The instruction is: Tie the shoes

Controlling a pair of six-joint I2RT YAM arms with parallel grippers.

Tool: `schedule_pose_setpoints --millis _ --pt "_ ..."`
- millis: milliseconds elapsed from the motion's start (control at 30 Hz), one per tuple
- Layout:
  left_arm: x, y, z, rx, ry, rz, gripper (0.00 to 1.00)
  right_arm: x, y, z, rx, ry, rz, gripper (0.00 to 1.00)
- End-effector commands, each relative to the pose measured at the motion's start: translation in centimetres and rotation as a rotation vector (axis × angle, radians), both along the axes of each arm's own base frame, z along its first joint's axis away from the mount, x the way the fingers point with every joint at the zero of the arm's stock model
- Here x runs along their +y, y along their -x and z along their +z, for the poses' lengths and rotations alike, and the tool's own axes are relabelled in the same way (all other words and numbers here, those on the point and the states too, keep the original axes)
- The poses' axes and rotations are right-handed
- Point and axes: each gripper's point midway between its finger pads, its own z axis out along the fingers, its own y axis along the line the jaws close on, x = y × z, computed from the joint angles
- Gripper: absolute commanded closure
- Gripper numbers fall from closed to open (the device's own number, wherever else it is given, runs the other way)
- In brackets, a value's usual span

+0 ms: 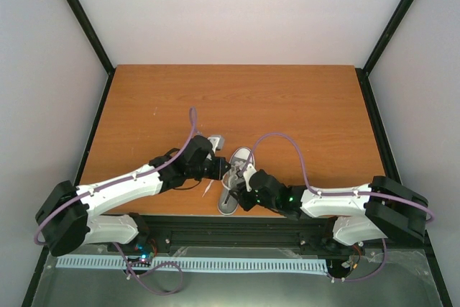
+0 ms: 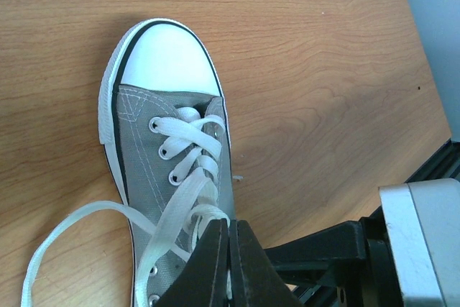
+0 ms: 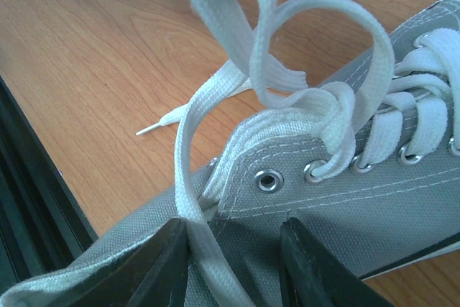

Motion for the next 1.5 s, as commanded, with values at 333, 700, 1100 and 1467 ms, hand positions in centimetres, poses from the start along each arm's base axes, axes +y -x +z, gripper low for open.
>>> schedule_pose_setpoints --millis 333,700,1100,1467 --pt "-0.3 0.5 1.1 -0.054 0.061 -0.061 0.99 -1.1 -0.6 0.5 -0.037 0.005 -0.062 0.97" --pt "-0.2 2.7 0.2 -0.062 0.115 -0.151 0.99 -4.9 -1.6 1.4 -0.045 0.045 -0.216 0.97" --pt "2.4 5.2 -3.0 0.001 0.058 -0.164 0.99 -4.5 -2.8 4.3 -0.074 -0.022 -0.241 0.97" --pt "4.8 6.2 -4.6 0.042 -0.009 -0.11 0.66 -3.6 -2.5 4.4 -0.065 -0.044 -0.204 0.97"
